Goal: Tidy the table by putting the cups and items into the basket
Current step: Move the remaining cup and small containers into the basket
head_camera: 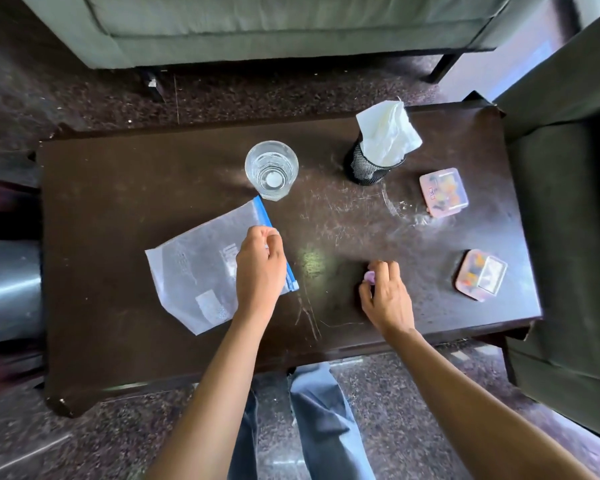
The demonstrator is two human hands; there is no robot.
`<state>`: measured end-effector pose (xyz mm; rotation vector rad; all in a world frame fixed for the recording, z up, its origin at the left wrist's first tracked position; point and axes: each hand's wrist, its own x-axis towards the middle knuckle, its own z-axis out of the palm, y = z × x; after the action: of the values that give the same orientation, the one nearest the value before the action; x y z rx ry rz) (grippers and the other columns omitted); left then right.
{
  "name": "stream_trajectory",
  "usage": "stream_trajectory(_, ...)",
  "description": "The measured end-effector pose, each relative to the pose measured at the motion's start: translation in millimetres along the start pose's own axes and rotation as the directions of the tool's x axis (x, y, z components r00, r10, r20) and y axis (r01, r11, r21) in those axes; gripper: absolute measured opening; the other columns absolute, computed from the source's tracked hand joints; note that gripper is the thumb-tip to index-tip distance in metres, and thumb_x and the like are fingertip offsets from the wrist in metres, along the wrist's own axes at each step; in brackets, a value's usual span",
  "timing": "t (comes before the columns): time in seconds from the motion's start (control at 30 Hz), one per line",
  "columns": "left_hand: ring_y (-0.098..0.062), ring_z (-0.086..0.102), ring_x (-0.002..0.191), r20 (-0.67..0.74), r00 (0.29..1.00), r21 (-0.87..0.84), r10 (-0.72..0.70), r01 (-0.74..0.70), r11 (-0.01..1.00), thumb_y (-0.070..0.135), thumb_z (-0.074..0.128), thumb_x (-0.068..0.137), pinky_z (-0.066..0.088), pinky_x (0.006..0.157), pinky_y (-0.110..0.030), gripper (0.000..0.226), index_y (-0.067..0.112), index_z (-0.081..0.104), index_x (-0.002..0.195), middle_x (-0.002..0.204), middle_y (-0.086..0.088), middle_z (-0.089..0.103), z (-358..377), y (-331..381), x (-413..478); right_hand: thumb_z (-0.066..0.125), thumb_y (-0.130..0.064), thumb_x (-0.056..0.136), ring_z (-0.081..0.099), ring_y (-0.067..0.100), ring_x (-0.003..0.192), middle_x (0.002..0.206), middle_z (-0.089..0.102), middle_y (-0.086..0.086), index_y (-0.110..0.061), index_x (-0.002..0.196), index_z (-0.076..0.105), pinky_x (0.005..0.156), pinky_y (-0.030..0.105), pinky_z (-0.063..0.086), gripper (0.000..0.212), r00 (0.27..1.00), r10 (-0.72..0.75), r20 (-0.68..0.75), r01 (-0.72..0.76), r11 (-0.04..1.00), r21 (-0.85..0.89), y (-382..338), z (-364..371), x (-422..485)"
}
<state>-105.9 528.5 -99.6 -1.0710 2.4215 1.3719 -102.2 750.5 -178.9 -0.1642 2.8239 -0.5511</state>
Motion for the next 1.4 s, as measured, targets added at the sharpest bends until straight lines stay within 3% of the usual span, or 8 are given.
stream_trajectory(0.13, -0.012, 0.057, 0.110, -0.016, 1.000, -0.006, -0.013, 0.013, 1.000, 0.024, 0.041, 0.102, 0.042, 0.076, -0.019, 0.023, 0.011, 0.053, 0.117, 0.126, -0.002, 0.061, -6.5, -0.5, -0.2, 0.059, -0.007, 0.088, 0.053, 0.036, 0.066, 0.097, 0.047, 0.015, -0.002, 0.098, 0.050, 0.050, 0.037, 0.046, 0.014, 0.999, -0.038, -0.039, 0.042, 0.993, 0.112, -11.8, -1.0, 3.6)
stream_trajectory(0.27, -0.019, 0.059, 0.111, -0.068, 0.997, -0.044, -0.040, 0.038, 0.998, 0.024, 0.040, 0.101, 0.043, 0.080, -0.024, 0.024, 0.012, 0.055, 0.116, 0.123, -0.002, 0.062, -28.5, -9.0, 8.2, 0.059, -0.004, 0.089, 0.054, 0.028, 0.073, 0.100, 0.051, 0.015, 0.000, 0.102, 0.053, 0.055, 0.038, 0.049, 0.016, 0.978, -0.148, -0.145, 0.173, 0.969, 0.177, -49.0, -14.5, 19.4)
stream_trajectory(0.43, -0.017, 0.059, 0.097, -0.180, 0.980, -0.120, -0.079, 0.058, 0.991, 0.023, 0.041, 0.099, 0.034, 0.072, -0.014, 0.022, 0.013, 0.057, 0.110, 0.110, -0.002, 0.065, -78.0, -27.9, 22.9, 0.057, -0.001, 0.087, 0.047, 0.017, 0.089, 0.095, 0.058, 0.016, 0.007, 0.096, 0.057, 0.069, 0.014, 0.037, 0.012, 0.872, -0.357, -0.335, 0.431, 0.885, 0.177, -127.2, -44.8, 41.0)
stream_trajectory(0.57, -0.021, 0.064, 0.099, -0.288, 0.950, -0.202, -0.121, 0.063, 0.977, 0.018, 0.041, 0.095, 0.043, 0.081, -0.023, 0.023, 0.013, 0.060, 0.108, 0.107, -0.004, 0.066, -128.7, -51.1, 37.2, 0.062, -0.003, 0.087, 0.049, 0.014, 0.083, 0.095, 0.059, 0.013, 0.002, 0.097, 0.060, 0.063, 0.017, 0.041, 0.011, 0.840, -0.405, -0.361, 0.501, 0.834, 0.230, -202.8, -53.3, 50.1)
stream_trajectory(0.83, -0.027, 0.065, 0.099, -0.432, 0.869, -0.332, -0.240, 0.094, 0.938, 0.019, 0.043, 0.094, 0.048, 0.092, -0.040, 0.025, 0.009, 0.060, 0.109, 0.096, 0.002, 0.059, -239.0, -102.4, 44.5, 0.056, -0.013, 0.094, 0.053, 0.005, 0.080, 0.101, 0.058, 0.005, -0.006, 0.104, 0.065, 0.074, 0.022, 0.050, 0.014, 0.796, -0.552, -0.247, 0.604, 0.703, 0.375, -363.6, -21.8, 64.3)
stream_trajectory(1.03, -0.031, 0.066, 0.099, -0.520, 0.799, -0.398, -0.302, 0.086, 0.913, 0.030, 0.041, 0.088, 0.049, 0.092, -0.047, 0.031, 0.013, 0.061, 0.105, 0.102, -0.006, 0.067, -302.6, -144.7, 43.0, 0.059, -0.008, 0.091, 0.057, 0.008, 0.083, 0.105, 0.056, 0.009, -0.005, 0.106, 0.068, 0.078, 0.018, 0.049, 0.018, 0.681, -0.714, -0.161, 0.699, 0.569, 0.434, -492.2, 8.2, 57.4)
stream_trajectory(1.23, -0.030, 0.065, 0.099, -0.515, 0.764, -0.497, -0.389, 0.104, 0.862, 0.029, 0.043, 0.088, 0.049, 0.091, -0.045, 0.020, 0.022, 0.059, 0.096, 0.101, -0.007, 0.069, -336.2, -186.9, 40.6, 0.061, -0.012, 0.078, 0.060, 0.025, 0.075, 0.090, 0.063, 0.009, -0.010, 0.098, 0.067, 0.073, 0.042, 0.053, 0.021, 0.505, -0.852, 0.135, 0.776, 0.517, 0.361, -605.0, 51.0, 43.8)
stream_trajectory(1.4, -0.027, 0.064, 0.094, -0.498, 0.754, -0.530, -0.429, 0.126, 0.839, 0.016, 0.047, 0.094, 0.048, 0.085, -0.040, 0.013, 0.022, 0.059, 0.093, 0.097, -0.007, 0.070, -346.5, -210.9, 41.0, 0.061, -0.017, 0.080, 0.062, 0.033, 0.086, 0.097, 0.067, 0.011, -0.013, 0.102, 0.064, 0.077, 0.041, 0.054, 0.022, 0.465, -0.809, 0.361, 0.787, 0.564, 0.249, -668.2, 92.3, 26.9)
